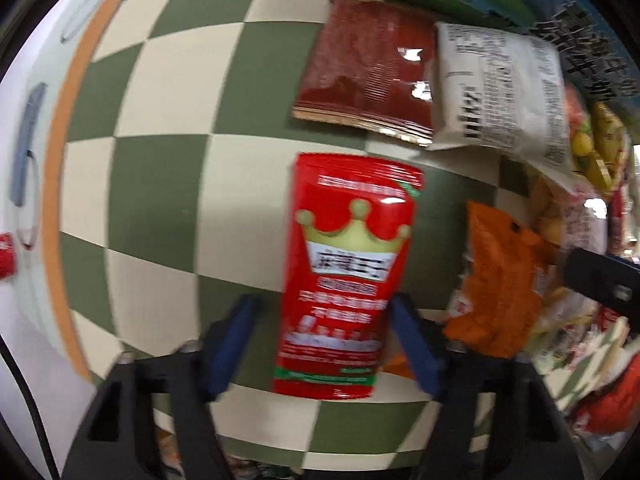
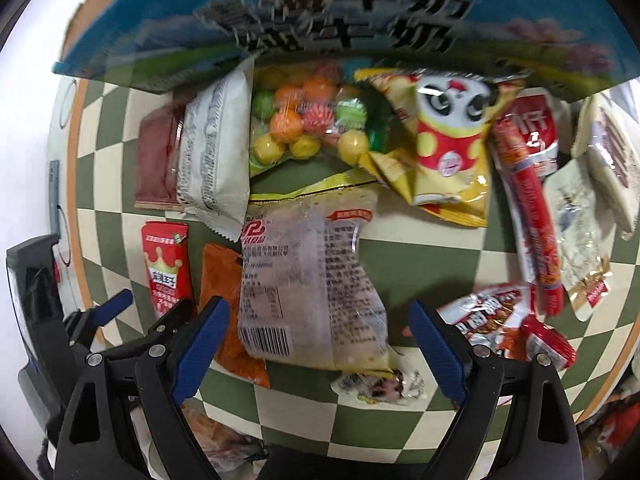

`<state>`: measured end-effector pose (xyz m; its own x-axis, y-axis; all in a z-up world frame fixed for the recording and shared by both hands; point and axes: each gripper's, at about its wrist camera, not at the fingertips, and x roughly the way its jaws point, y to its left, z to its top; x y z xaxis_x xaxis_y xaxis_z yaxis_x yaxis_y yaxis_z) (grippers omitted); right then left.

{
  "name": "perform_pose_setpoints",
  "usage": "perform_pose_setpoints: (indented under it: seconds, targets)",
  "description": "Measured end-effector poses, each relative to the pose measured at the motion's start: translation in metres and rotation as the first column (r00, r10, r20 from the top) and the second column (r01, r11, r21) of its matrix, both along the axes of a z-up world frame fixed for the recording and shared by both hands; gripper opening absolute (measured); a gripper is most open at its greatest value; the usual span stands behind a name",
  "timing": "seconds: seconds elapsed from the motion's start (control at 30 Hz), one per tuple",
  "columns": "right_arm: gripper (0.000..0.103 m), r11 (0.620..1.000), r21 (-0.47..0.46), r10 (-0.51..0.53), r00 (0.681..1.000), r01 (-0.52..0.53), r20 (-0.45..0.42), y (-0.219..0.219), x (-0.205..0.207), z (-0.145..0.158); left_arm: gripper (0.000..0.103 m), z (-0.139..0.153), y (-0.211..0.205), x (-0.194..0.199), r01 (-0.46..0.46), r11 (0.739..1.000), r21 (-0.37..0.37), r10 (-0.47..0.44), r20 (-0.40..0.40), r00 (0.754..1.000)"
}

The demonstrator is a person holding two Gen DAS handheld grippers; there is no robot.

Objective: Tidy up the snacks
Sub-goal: 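Grasp the red spicy strip packet with the left gripper while the right grasps the clear bread bag, then carry both packets into the box and open both grippers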

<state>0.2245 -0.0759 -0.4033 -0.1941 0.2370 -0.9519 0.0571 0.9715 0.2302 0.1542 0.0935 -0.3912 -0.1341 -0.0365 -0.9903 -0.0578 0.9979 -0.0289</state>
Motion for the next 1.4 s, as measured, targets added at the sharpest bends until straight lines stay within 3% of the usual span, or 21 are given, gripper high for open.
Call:
perform_pose_setpoints:
  seconds: [0.13,0.2,0.27,0.33,0.43,0.8,1.0,1.17,1.4]
  targets:
    - [0.091,1.000,0.007,-0.021,0.999,0.022,-0.050,0.009,0.001,-0.019,0.045,0.008,-0.004,-0.008,0.011,1.000,0.011,-0.011,0.015,1.000]
    - [0.079,0.999,0.003,-0.035,0.997,0.035,-0.074,0.010,-0.001,-0.024,0.043,0.012,0.001,-0.010,0.001,1.000,0.004,-0.001,0.016,1.000]
    - [0.077,0.999,0.005,-0.046,0.997,0.046,-0.067,0.007,-0.003,-0.023,0.042,0.018,0.009,-0.014,-0.010,1.000,0.001,0.010,0.023,1.000]
    - [0.063,0.999,-0.004,-0.044,0.998,0.044,-0.053,0.007,-0.006,-0.020,0.042,0.020,0.016,-0.017,-0.014,1.000,0.003,0.014,0.028,1.000]
    - [0.056,0.999,-0.019,-0.043,0.998,0.042,-0.034,0.008,-0.011,-0.013,0.041,0.027,0.035,-0.017,-0.024,1.000,-0.010,0.025,0.037,0.999]
    - [0.049,0.996,0.014,-0.089,0.996,0.089,0.010,0.009,-0.040,0.018,0.040,0.101,0.073,-0.035,-0.020,0.997,-0.071,0.028,0.112,0.993]
    - [0.049,0.989,0.063,-0.136,0.989,0.132,0.055,-0.006,-0.055,0.059,0.040,0.175,0.080,-0.042,0.020,0.990,-0.138,0.008,0.198,0.980]
    - [0.049,0.976,0.138,-0.184,0.974,0.166,0.130,-0.030,-0.064,0.119,0.040,0.242,0.068,-0.016,0.047,0.975,-0.215,0.014,0.272,0.962]
    - [0.049,0.952,0.232,-0.254,0.940,0.201,0.226,-0.064,-0.034,0.191,0.040,0.273,0.028,0.069,0.055,0.954,-0.296,0.036,0.294,0.955]
